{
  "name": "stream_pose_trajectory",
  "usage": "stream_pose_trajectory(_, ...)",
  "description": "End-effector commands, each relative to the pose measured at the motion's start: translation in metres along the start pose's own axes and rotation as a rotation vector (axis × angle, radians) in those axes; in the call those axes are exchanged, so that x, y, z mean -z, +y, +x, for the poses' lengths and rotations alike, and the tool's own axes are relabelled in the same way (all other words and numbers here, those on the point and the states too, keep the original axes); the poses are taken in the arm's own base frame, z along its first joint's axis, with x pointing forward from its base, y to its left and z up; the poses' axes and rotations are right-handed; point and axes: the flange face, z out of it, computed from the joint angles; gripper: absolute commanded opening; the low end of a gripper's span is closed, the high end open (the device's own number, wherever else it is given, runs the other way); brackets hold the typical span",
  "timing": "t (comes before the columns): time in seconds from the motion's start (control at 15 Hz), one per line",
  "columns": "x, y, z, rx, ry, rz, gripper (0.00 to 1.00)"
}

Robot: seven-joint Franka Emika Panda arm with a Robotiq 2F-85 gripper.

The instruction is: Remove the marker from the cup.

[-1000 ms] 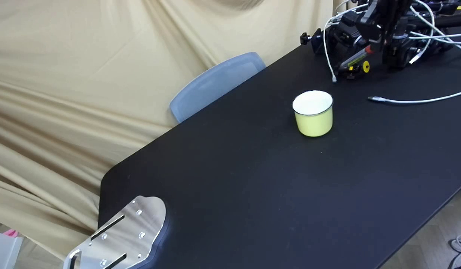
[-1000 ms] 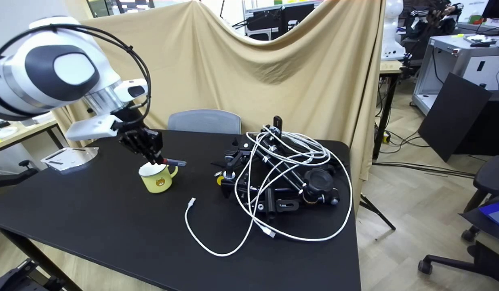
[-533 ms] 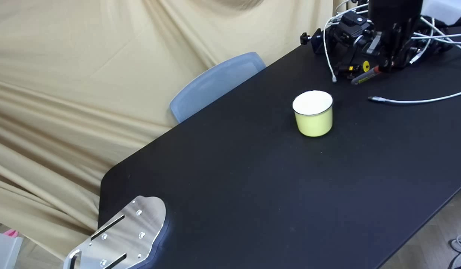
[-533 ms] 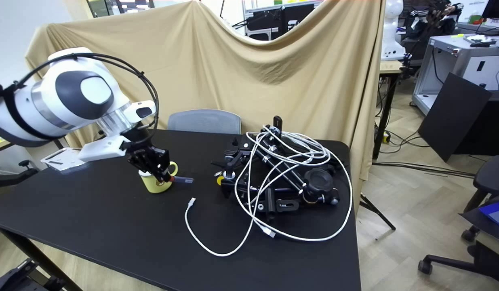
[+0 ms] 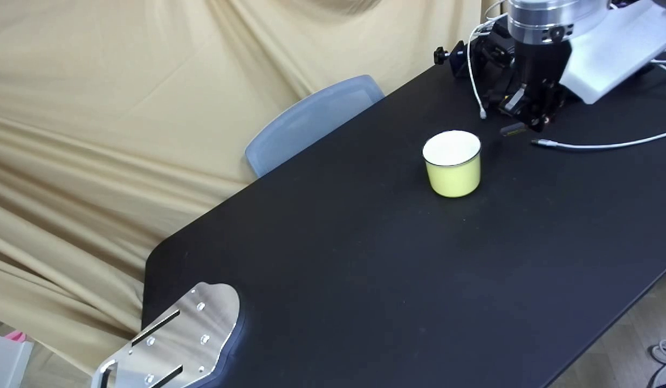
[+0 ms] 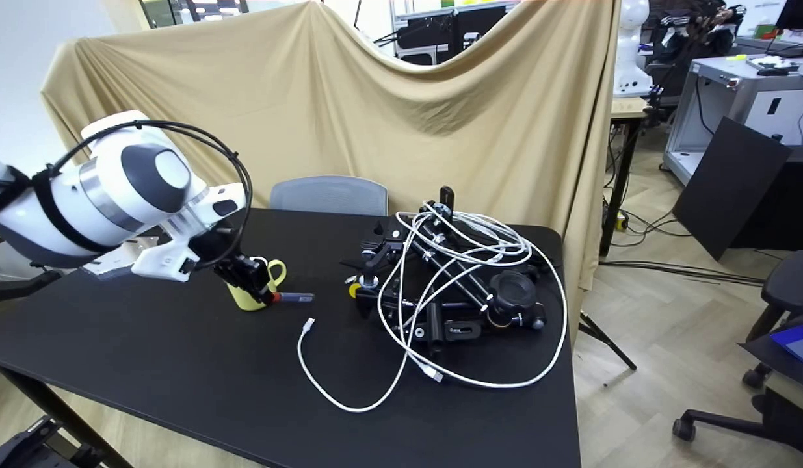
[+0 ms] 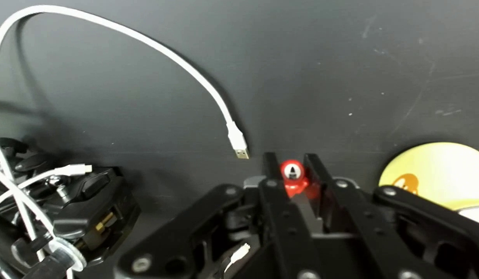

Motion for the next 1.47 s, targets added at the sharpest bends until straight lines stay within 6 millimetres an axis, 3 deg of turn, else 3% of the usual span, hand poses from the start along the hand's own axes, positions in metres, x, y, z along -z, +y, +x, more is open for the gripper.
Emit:
stream_pose_trajectory(0.0, -0.005, -0.012, 0.002, -0.135, 0.041, 0.038, 0.05)
stream_pose_trajectory(0.27, -0.014, -0.014, -0.004, -0.196, 0.04, 0.048, 0.05)
stream_pose_trajectory(0.33, -0.016, -0.014, -0.005, -0.197, 0.036, 0.042, 0.14)
stream_pose_trajectory(0.4, -0.019, -0.013, -0.006, -0.197, 0.029, 0.041, 0.46)
stream_pose_trajectory(0.53, -0.024, -0.011, -0.008, -0.201, 0.019, 0.035, 0.51)
stream_pose_trajectory(1.0, -0.027, -0.01, -0.016, -0.257, -0.052, 0.054, 0.98)
stream_pose_trajectory(1.4, -0.008, -0.013, -0.012, -0.29, -0.126, 0.081, 1.0)
